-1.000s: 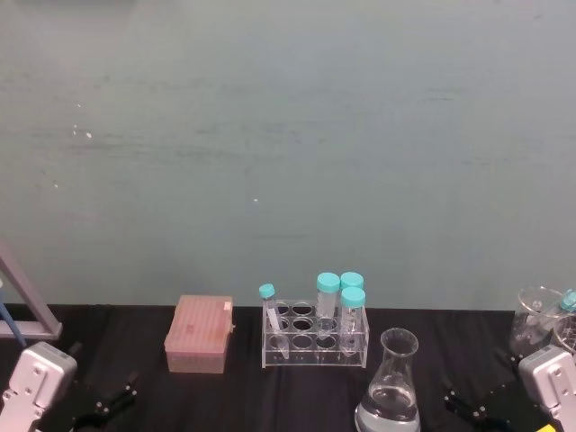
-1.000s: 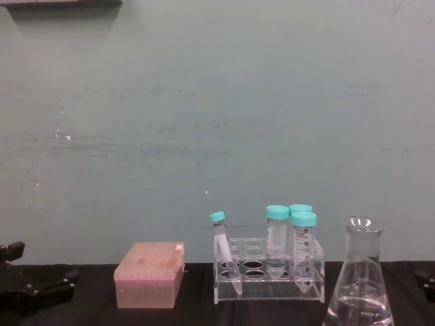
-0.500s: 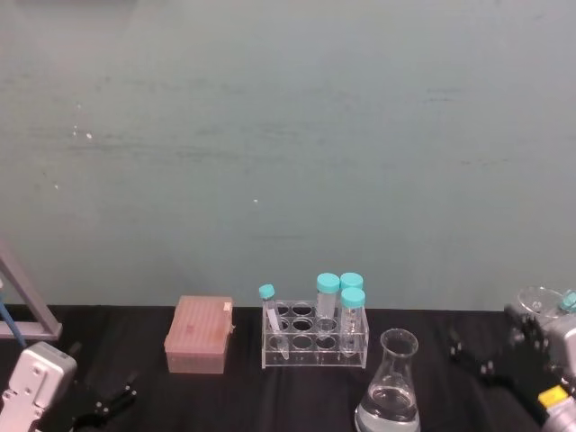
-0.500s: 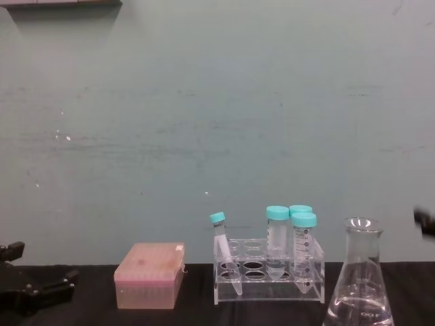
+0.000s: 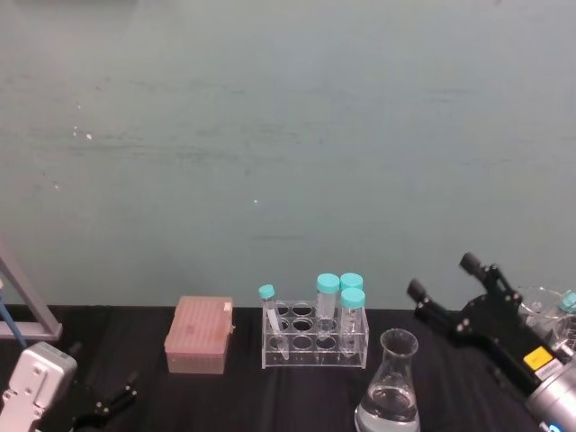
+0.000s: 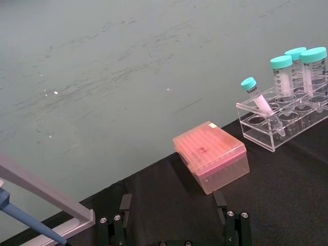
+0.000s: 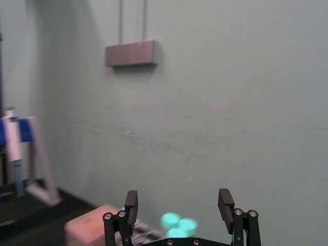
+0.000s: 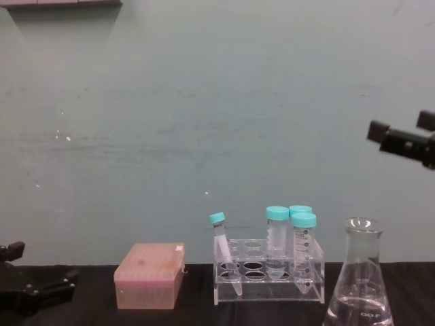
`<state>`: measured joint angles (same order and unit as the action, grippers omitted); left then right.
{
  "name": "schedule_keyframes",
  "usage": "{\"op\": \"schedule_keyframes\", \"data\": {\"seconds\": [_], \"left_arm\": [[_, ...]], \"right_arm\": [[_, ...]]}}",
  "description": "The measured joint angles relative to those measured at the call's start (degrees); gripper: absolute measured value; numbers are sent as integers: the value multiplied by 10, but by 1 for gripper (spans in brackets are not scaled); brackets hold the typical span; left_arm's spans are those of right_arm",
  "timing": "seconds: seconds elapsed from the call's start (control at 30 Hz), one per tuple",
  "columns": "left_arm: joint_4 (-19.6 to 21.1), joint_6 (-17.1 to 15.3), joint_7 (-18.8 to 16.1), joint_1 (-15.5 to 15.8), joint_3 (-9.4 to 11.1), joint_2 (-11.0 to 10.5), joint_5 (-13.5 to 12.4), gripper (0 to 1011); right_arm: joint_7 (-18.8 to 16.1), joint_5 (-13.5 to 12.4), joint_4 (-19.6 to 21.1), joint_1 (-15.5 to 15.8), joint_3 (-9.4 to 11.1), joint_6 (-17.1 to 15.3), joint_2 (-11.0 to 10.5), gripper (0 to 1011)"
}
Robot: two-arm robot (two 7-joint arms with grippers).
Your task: Pick up the beaker with the right gripper, shake it three times, and then put it down.
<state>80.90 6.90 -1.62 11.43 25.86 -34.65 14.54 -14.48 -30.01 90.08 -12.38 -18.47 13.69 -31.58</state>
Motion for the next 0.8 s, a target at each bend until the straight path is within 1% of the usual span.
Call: {"op": "schedule_keyframes", "data": {"seconds": [0.03, 0.1, 0.23, 0.57, 0.8], "left_arm": [[0, 0, 0, 0, 0, 0, 0, 1000], [0, 0, 0, 0, 0, 0, 0, 1000], [0, 0, 0, 0, 0, 0, 0, 1000], [0, 0, 0, 0, 0, 0, 0, 1000], [0, 0, 0, 0, 0, 0, 0, 1000]], "right_arm": [[-7, -6, 5, 4, -1, -11, -1, 1000], [-14, -9, 10, 12, -3, -29, -4, 1000], [-18, -9, 13, 24, -3, -49, -5, 1000], [-22, 0, 12, 42, 2, -78, -3, 1000], [-22, 11, 8, 52, 5, -98, 6, 1000]]}}
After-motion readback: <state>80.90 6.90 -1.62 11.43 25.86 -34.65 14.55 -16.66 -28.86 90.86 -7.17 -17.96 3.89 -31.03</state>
